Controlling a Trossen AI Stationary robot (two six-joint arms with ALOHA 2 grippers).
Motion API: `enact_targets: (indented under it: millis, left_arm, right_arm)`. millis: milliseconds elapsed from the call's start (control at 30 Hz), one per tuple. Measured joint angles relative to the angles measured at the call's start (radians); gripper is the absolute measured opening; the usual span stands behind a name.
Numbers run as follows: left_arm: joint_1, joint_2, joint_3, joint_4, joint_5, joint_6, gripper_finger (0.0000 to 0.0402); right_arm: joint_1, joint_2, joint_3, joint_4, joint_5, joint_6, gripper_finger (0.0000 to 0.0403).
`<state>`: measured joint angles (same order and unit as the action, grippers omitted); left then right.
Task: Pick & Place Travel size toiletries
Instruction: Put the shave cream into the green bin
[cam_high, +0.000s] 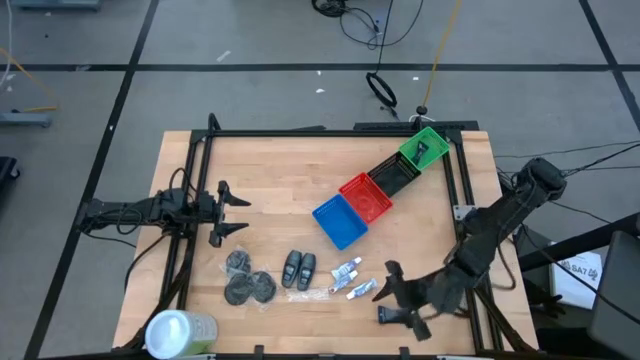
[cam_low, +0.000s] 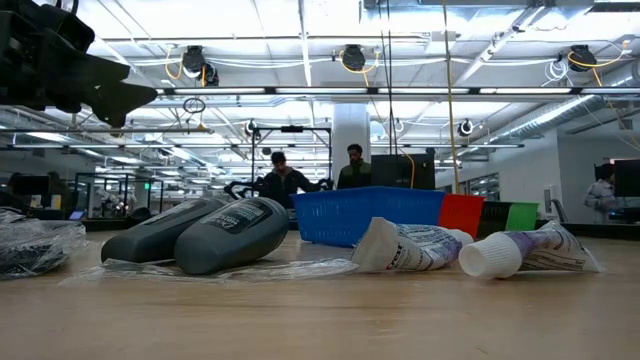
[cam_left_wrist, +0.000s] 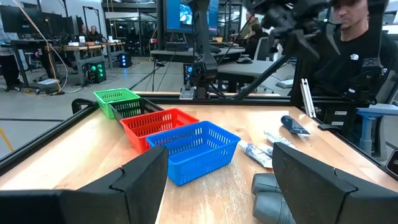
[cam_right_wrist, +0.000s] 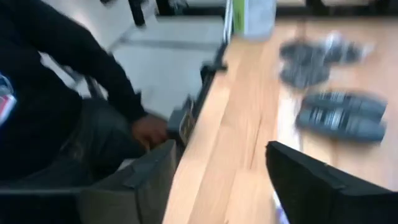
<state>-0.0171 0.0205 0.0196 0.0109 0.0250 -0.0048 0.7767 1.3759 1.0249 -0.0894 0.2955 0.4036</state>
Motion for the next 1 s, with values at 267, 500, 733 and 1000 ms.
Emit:
enact_targets:
  millis: [267,500,733,1000]
  left_arm:
    - [0.0,0.0,0.0,0.0,0.0,0.0,0.0283]
    - [0.0,0.0,0.0,0.0,0.0,0.0,0.0283]
    - [0.0,0.0,0.0,0.0,0.0,0.0,0.0283]
    - [0.0,0.0,0.0,0.0,0.0,0.0,0.0283]
  right_arm:
    - [0.002,0.169,0.14,-0.324,-0.185,0.348,0.0252]
    - [0.025,0.288,0.142,-0.451,-0.33,0.475,0.0219]
    - [0.014,0.342,0.142,-0.521,-0.323,0.456,0.0212]
    - [0.001,0.342,0.091,-0.443,-0.27,0.445,0.021]
